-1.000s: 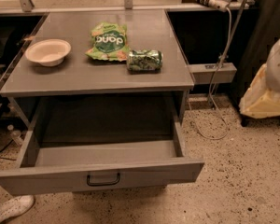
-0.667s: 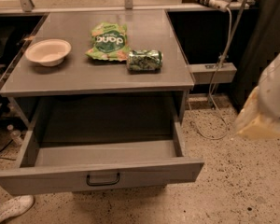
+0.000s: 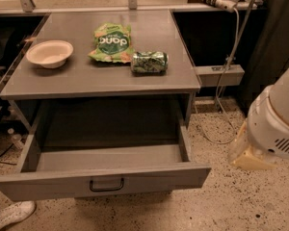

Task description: Close top drawer

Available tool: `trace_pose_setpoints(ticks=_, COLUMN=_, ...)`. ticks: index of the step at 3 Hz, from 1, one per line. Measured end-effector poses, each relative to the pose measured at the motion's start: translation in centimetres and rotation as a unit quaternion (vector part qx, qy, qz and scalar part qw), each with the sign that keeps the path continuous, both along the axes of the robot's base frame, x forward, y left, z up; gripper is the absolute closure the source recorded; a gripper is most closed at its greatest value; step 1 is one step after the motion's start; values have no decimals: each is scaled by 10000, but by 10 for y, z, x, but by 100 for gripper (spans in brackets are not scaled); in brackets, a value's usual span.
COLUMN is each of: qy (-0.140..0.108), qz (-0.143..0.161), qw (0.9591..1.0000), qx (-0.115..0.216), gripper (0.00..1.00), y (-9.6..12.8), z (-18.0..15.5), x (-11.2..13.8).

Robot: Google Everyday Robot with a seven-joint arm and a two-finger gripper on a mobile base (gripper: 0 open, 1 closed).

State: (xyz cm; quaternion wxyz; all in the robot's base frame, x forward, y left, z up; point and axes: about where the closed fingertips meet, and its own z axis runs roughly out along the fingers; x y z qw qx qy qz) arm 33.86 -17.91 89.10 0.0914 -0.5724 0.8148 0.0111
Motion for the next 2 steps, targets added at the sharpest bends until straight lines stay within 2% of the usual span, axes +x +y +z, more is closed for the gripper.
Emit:
trace_pose_setpoints(ticks=1, qy=37, qz=-101, qw=9997, qx=200, gripper=100, y=6, z=-16, x=-3)
trace_pose_setpoints(ticks=2, qy=159, qz=-268, qw=9985, qx=441, gripper=100, y=23, z=-59, x=-4)
